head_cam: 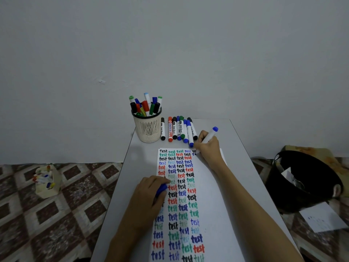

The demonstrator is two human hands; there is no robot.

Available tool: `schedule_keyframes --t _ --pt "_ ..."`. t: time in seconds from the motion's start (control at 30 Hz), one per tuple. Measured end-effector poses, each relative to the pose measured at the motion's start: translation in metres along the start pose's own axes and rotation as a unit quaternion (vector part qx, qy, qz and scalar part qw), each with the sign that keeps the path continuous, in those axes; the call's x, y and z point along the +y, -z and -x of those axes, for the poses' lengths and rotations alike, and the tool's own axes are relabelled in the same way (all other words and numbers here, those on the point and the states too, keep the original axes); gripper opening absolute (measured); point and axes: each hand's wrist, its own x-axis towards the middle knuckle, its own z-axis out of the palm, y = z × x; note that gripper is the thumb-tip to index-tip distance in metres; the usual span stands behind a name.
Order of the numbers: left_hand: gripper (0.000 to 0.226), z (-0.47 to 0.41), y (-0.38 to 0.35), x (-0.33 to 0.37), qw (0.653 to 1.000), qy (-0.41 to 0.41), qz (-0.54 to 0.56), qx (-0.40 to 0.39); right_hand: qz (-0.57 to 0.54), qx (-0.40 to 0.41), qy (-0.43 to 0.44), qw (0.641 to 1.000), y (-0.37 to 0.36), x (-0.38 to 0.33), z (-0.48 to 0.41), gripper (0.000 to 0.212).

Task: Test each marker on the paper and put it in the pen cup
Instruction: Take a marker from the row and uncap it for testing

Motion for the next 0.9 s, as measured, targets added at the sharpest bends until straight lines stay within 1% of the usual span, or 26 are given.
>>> schedule_keyframes --t 0.27,0.43,0.53,0.7,0.77,0.9 --pt "0.034 -0.0003 -0.0007 -0.0017 1.0 -0.005 -0.003 0.003 0.003 -0.008 0.002 1.0 -0.0004 -0.0031 0.0028 0.026" --pt "0.035 -0.0001 -0.001 -0.0021 1.0 0.0 -0.002 0.001 -0.011 0.043 -0.004 0.999 0.0018 -0.0044 0.0038 0.035" --pt "0.036 0.0002 -0.0011 -0.003 1.0 -0.001 -0.004 -0.002 0.008 0.027 0.001 1.0 0.0011 -0.0041 0.0038 0.034" --pt "0.036 0.0 -0.0006 -0.0016 1.0 0.003 -0.002 -0.003 -0.009 0.024 0.002 1.0 -0.0002 -0.0041 0.0048 0.029" --pt "0.036 0.0003 -0.0003 -0.0014 1.0 0.004 -0.002 -0.005 -0.006 0.02 -0.004 1.0 0.0012 -0.0055 0.0049 0.03" --pt "0.036 0.0003 0.0 -0.0013 1.0 0.006 0.0 -0.008 -0.027 0.059 -0.009 0.998 0.003 -0.0054 0.0056 0.035"
